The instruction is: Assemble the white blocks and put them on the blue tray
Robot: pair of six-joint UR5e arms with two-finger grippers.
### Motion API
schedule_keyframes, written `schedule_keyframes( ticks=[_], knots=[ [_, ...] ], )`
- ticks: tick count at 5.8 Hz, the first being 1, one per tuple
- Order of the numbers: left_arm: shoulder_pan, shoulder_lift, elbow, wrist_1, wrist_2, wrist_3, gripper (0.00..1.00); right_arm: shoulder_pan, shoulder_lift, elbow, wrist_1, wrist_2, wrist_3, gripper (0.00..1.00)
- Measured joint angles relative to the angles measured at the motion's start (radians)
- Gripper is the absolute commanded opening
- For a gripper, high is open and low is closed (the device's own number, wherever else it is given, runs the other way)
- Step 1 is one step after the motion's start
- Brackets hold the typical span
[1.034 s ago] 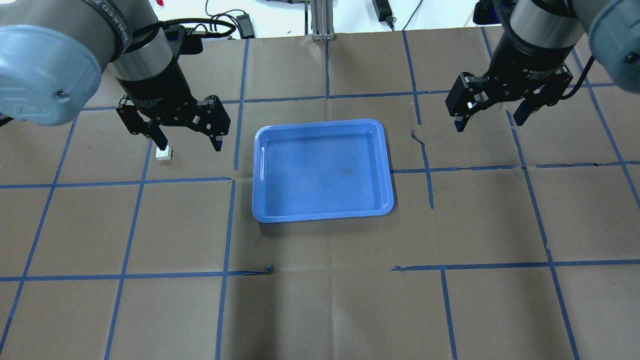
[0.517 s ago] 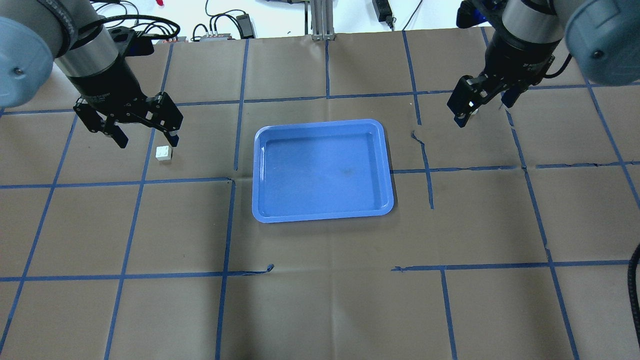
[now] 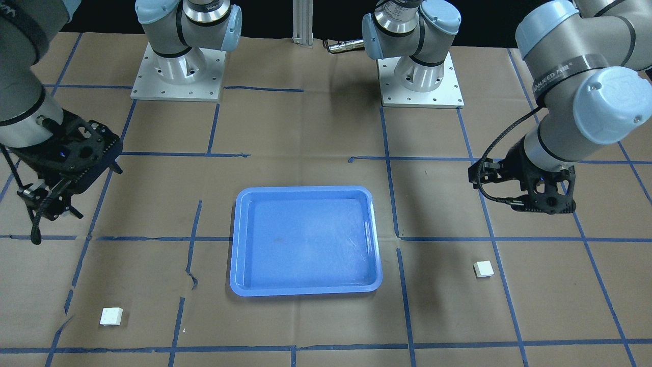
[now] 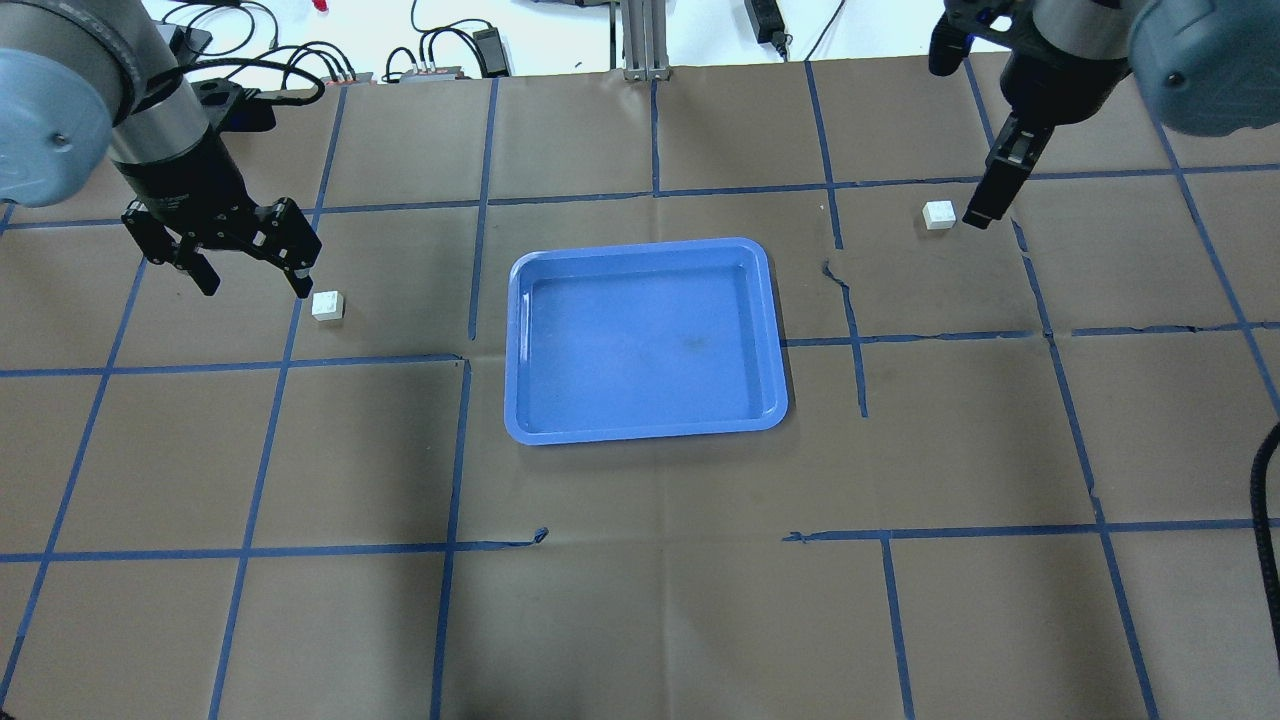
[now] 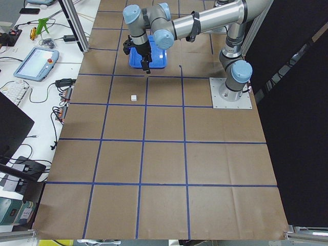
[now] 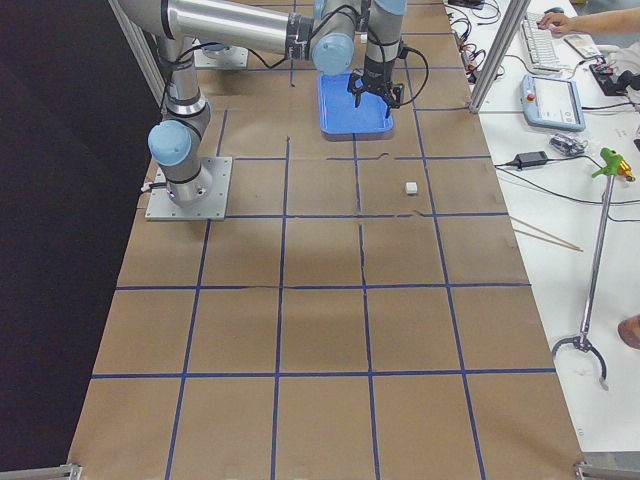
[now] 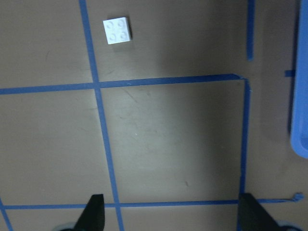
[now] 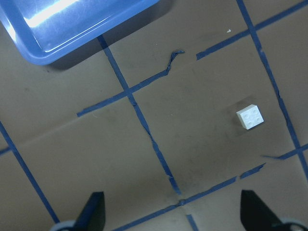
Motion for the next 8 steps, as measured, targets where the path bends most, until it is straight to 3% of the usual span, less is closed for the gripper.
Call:
schedule_keyframes(
  ticks=[1,4,5,8],
  knots=[
    [0.021,-0.057,-0.011,0.128,0.017,0.055,0.97,-0.033,0.055,-0.048,-0.004,0.009,-0.188,1.00],
    [0.035,-0.189,-0.024,0.338,-0.091,0.065,0.94,-0.092,0.296,-0.293,-0.006,0.073,-0.536,1.00],
    [0.036,-0.227,-0.024,0.405,-0.098,0.063,0.94,-0.118,0.364,-0.334,-0.006,0.144,-0.582,1.00],
    [0.038,-0.321,-0.027,0.471,-0.100,0.062,0.90,-0.195,0.521,-0.340,-0.008,0.420,-0.659,1.00]
  ],
)
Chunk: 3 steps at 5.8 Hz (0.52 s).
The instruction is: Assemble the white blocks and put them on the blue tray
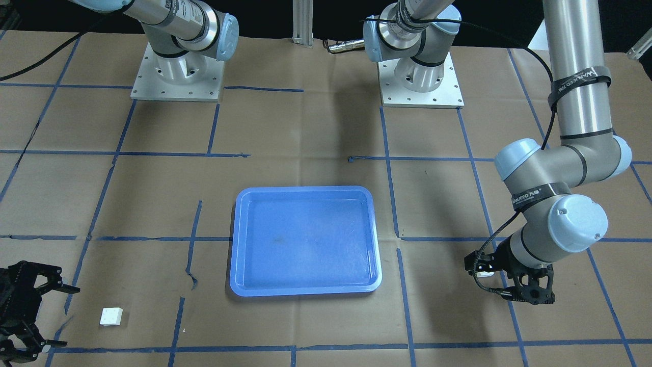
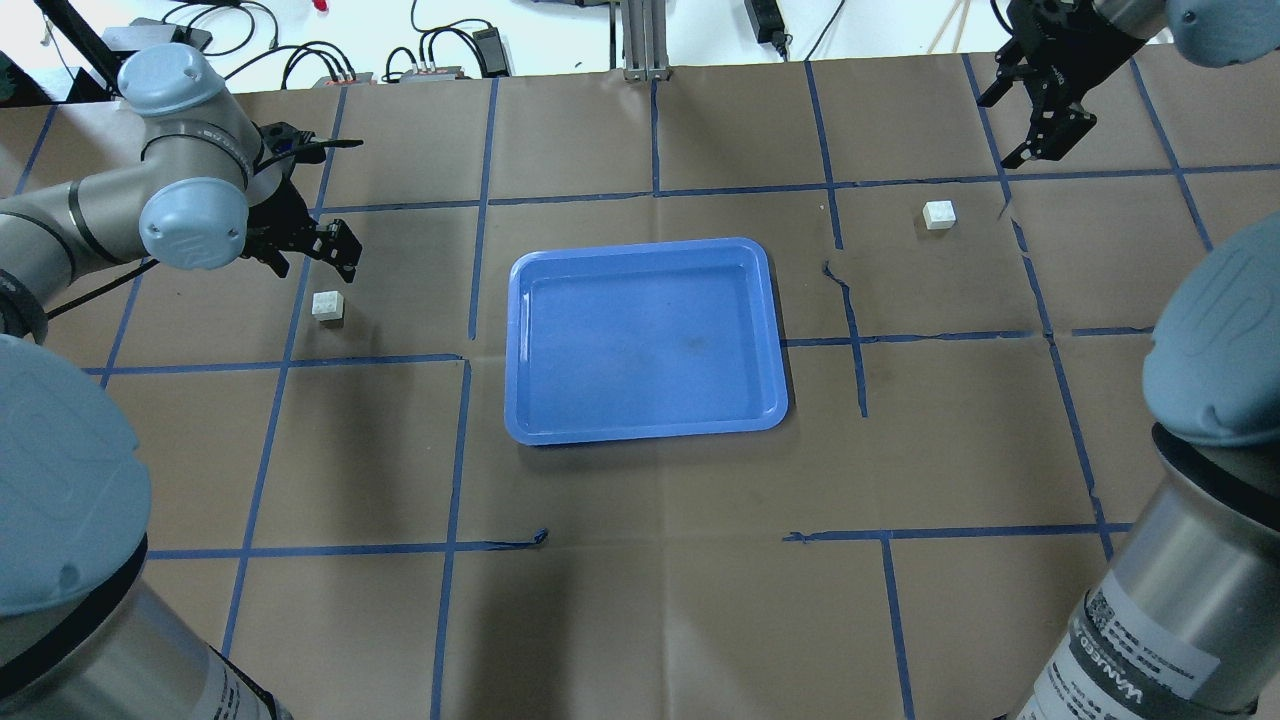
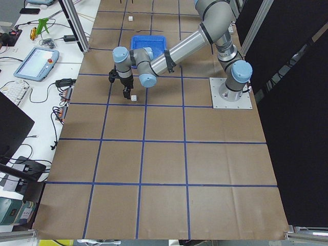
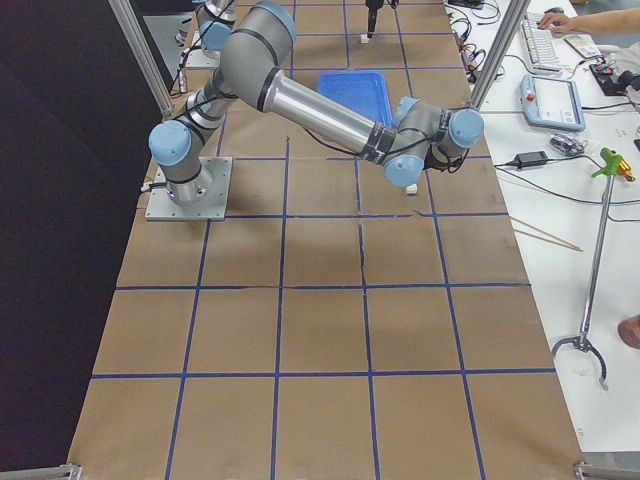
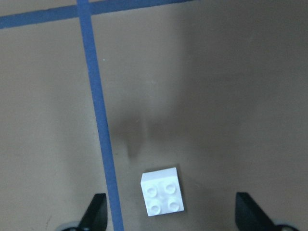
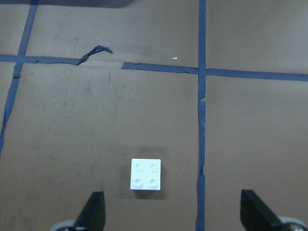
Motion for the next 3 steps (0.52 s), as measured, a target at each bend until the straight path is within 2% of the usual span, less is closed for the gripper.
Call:
schedule_keyframes(
  ticks=[1,3],
  knots=[
    [0.001,-0.012,-0.004,0.002,0.004,0.001,0.90,-0.011,0.032,0.019,-0.001,0.052,-0.004,1.00],
    [0.011,-0.019,-0.027,-0.004,0.010,0.004,0.88,-0.021,0.055,0.075,-0.045,0.095,-0.007,1.00]
  ],
)
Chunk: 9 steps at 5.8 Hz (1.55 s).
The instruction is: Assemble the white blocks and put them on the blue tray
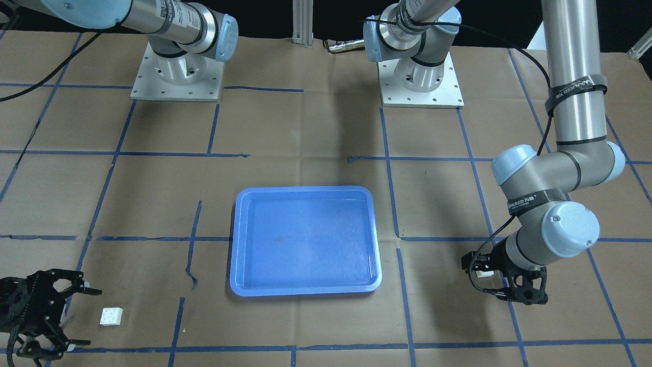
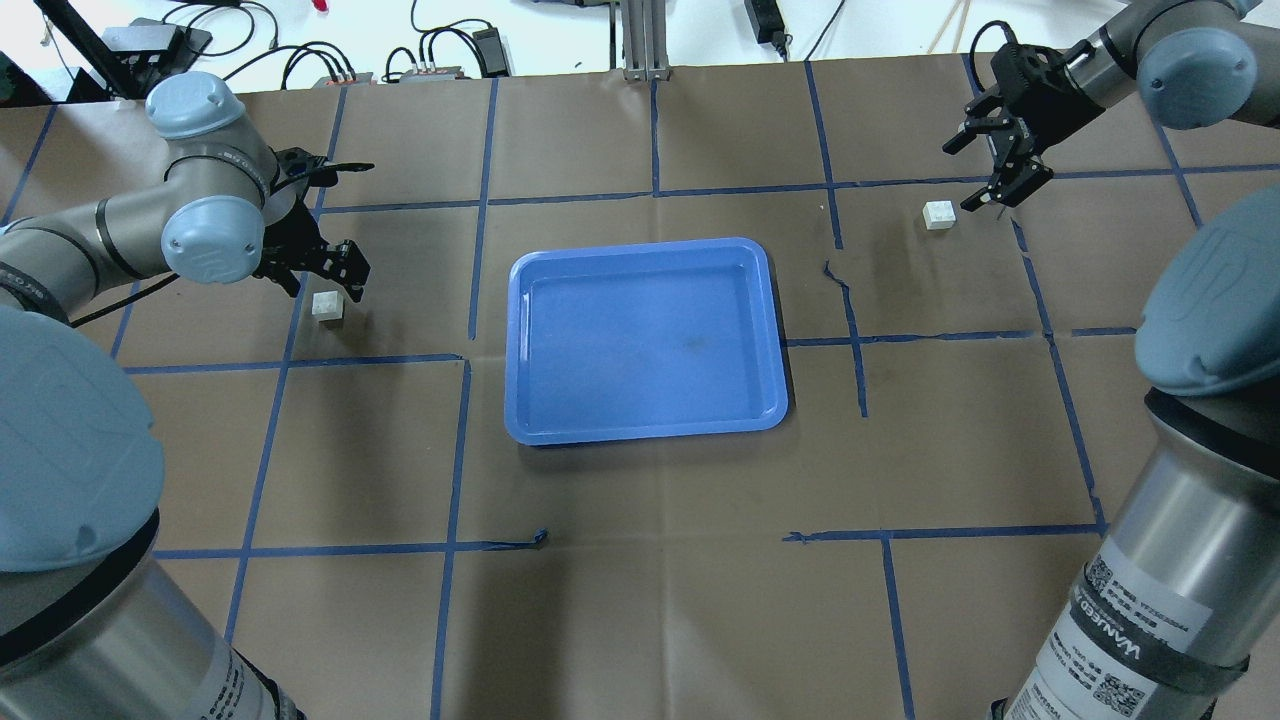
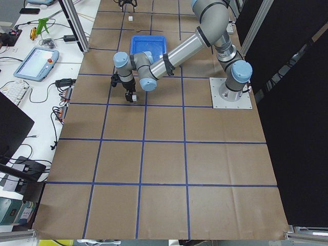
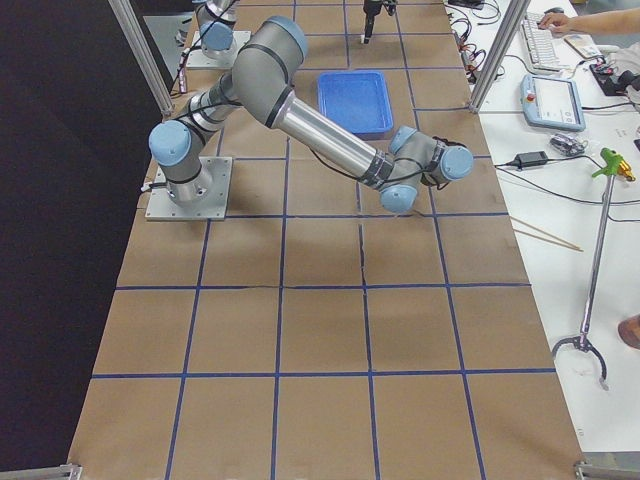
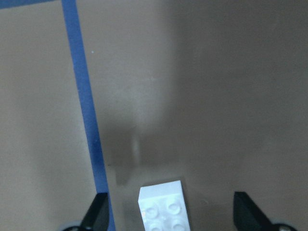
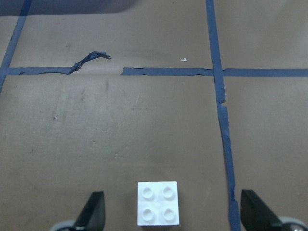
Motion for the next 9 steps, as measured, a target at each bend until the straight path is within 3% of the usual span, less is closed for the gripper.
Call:
schedule_keyframes(
  ticks=[3,4,5,6,8,9],
  knots=[
    [0.006,0.001,0.002,-0.003,0.003,0.005,0.65,-0.017,0.007,0.071,-0.042,0.002,-0.048,1.00],
    [0.006,0.002,0.009,-0.009,0.004,0.004,0.44,-0.017,0.008,0.080,-0.044,-0.001,-0.051,0.99],
    [0.006,0.001,0.011,-0.016,0.004,0.004,0.25,-0.018,0.008,0.081,-0.045,-0.001,-0.051,0.82],
    [0.006,0.001,0.012,-0.021,0.004,0.006,0.12,-0.017,0.007,0.077,-0.045,0.001,-0.050,0.69],
    [0.005,0.017,0.015,-0.039,0.004,0.011,0.11,-0.018,0.006,0.074,-0.045,0.003,-0.049,0.64],
    [-0.008,0.050,0.008,-0.060,0.003,0.015,0.11,-0.018,0.006,0.075,-0.045,0.003,-0.050,0.53]
  ],
)
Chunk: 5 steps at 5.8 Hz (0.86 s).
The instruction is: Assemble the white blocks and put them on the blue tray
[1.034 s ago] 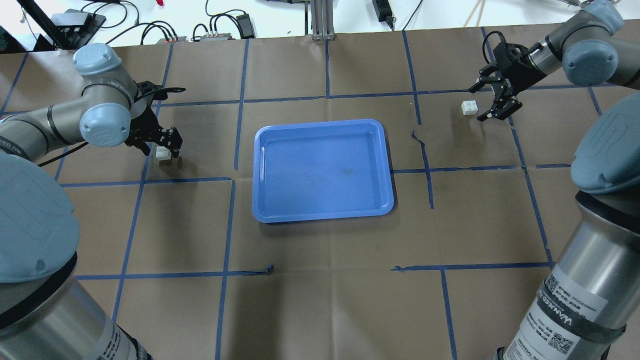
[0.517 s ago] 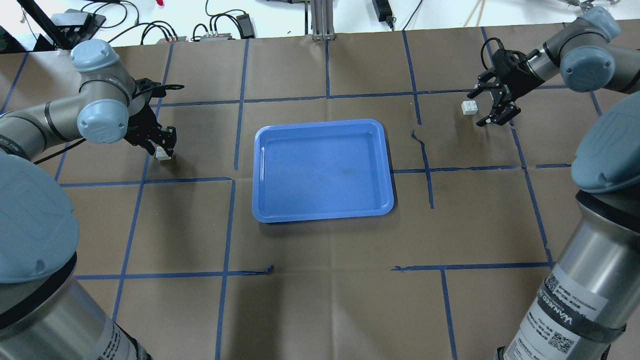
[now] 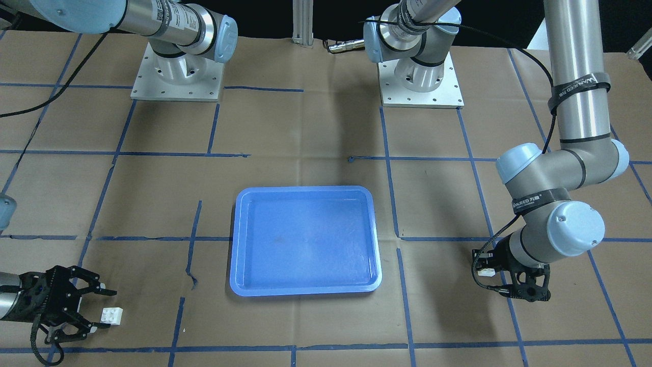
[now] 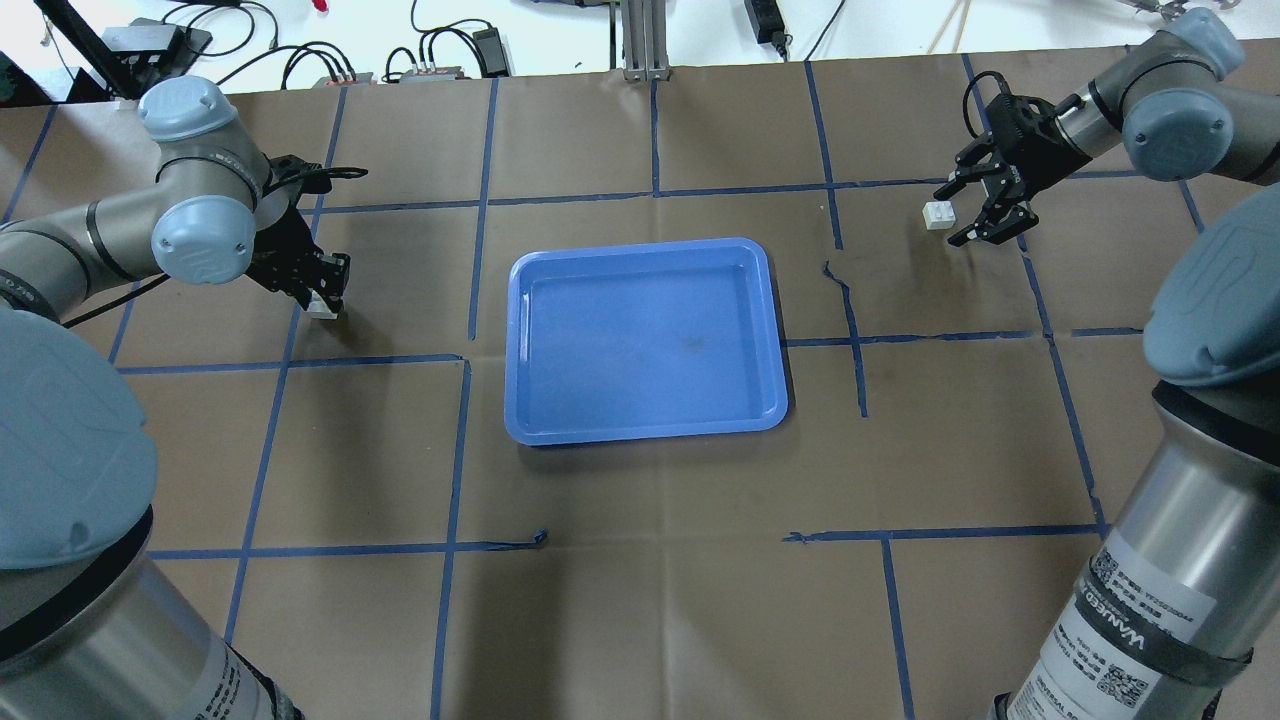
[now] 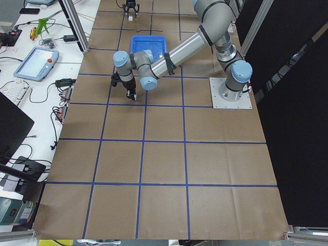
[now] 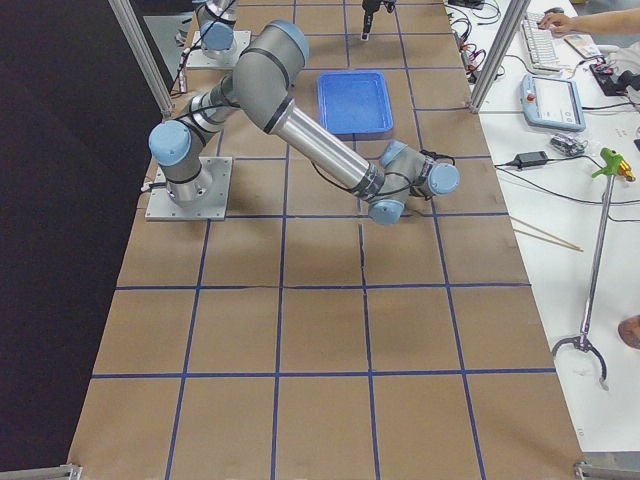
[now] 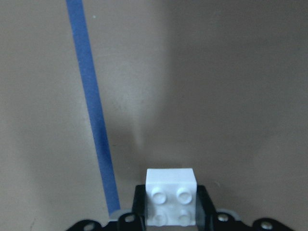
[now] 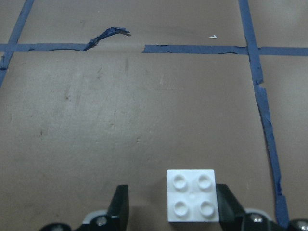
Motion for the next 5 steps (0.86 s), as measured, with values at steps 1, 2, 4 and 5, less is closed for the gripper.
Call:
schedule_keyframes(
  ticks=[1,2,4,5],
  knots=[
    [-0.047,0.045,-0.011,-0.038,0.000,0.002,0.11,0.000,0.000,0.000,0.000,0.000,-0.001,0.41],
    [-0.133,0.081,-0.013,-0.071,0.000,0.002,0.11,0.001,-0.001,-0.002,-0.003,-0.002,-0.003,0.34],
    [-0.341,0.100,-0.015,-0.092,0.000,0.037,0.11,0.001,-0.005,-0.006,-0.022,-0.003,-0.004,0.30],
    [-0.438,0.105,-0.016,-0.096,0.001,0.077,0.11,0.001,-0.013,-0.017,-0.024,-0.003,0.002,0.29]
  ],
)
